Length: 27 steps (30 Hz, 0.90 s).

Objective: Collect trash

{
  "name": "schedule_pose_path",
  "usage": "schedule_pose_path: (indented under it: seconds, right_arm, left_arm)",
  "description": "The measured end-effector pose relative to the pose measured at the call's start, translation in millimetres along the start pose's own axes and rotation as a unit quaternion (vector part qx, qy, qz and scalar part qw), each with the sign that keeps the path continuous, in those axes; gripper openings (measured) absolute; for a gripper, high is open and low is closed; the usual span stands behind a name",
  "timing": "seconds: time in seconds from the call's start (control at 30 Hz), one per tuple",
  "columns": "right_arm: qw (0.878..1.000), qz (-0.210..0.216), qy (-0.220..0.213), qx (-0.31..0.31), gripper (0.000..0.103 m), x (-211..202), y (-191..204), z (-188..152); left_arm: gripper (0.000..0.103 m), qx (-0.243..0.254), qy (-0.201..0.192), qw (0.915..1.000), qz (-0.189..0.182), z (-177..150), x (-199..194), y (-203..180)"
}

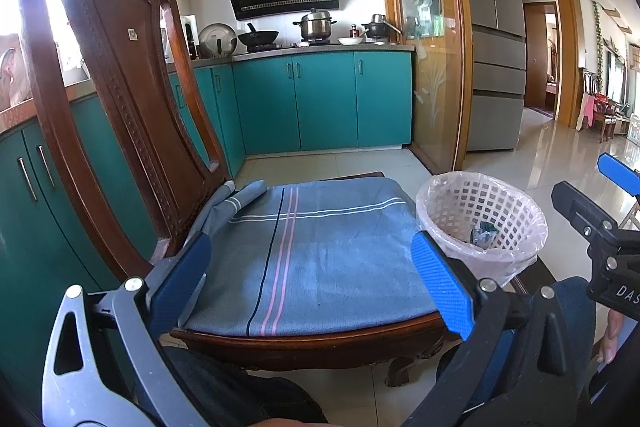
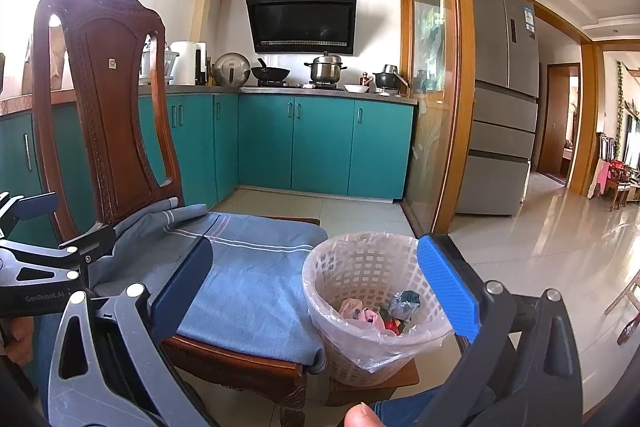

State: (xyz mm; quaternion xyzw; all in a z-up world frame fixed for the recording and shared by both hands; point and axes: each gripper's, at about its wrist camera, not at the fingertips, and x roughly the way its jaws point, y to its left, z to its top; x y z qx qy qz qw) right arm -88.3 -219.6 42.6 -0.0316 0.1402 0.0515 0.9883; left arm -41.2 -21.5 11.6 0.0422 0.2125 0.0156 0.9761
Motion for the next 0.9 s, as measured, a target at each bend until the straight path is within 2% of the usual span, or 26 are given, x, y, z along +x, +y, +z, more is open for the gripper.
schedule_pose_path:
  seconds: [0.33, 0.8, 0.9]
  right_arm:
    - [1.000, 0.001, 0.010, -0.003, 0.100, 6.4, 1.1, -4.2]
    - [1.000, 0.010, 0.024, 0.003, 0.100, 17.1, 1.2, -9.2]
    - [0.999, 0.036, 0.021, 0.006, 0.100, 14.8, 6.3, -5.1]
  left_arm:
    - [0.100, 0.001, 0.000, 1.0000, -0.003, -3.8, 4.8, -0.2]
    - [0.100, -0.008, 0.046, 0.9989, 0.003, -12.0, 29.5, 4.3]
    - [0.100, -0.008, 0.063, 0.9979, 0.014, -16.9, 44.4, 8.2]
